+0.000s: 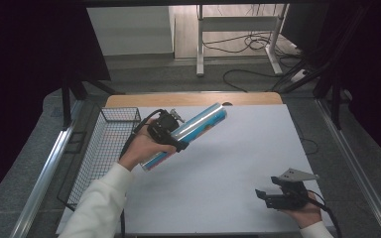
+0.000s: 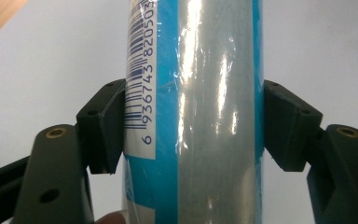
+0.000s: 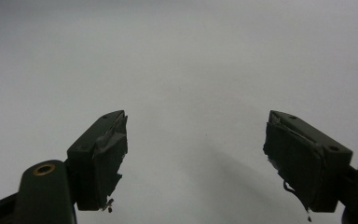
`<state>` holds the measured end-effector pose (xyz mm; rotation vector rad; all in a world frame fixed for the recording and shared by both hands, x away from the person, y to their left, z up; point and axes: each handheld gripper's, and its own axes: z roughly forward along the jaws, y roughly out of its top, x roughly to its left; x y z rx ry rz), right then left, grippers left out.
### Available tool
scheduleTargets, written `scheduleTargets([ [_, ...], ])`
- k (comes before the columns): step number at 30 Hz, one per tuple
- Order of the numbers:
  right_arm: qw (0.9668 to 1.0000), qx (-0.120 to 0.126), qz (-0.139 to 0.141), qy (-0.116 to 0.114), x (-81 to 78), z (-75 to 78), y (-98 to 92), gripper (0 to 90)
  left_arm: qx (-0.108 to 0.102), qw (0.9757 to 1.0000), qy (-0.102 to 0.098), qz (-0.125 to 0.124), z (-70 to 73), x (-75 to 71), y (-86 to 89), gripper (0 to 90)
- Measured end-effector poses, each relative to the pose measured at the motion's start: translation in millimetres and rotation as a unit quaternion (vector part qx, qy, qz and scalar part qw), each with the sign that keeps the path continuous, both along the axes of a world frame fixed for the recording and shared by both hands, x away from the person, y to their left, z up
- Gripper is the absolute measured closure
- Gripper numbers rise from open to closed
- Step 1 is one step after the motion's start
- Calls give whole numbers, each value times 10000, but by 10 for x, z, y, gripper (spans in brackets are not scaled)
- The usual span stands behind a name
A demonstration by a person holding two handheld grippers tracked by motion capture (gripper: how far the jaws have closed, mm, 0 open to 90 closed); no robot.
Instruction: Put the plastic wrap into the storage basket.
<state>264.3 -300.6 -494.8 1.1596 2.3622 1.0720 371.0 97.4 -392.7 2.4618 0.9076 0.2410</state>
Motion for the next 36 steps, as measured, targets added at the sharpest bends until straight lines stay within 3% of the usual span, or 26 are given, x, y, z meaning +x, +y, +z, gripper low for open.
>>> scheduleTargets([
  [11,10000,45,5,-76,4,33,19,216,-57,9988,-181,448,77,-184,426,315],
  [16,9999,0,30,-100,12,41,37,216,-80,9972,-206,717,109,-259,668,316],
  [23,9999,-22,36,-122,10,47,49,215,-118,9952,-242,939,132,-289,857,316],
  [31,9999,-48,12,-120,12,41,53,216,-241,9917,-263,1235,162,-326,1089,316],
  [36,9999,-42,-6,-135,13,46,47,215,-257,9882,-224,1493,140,-341,1248,315],
])
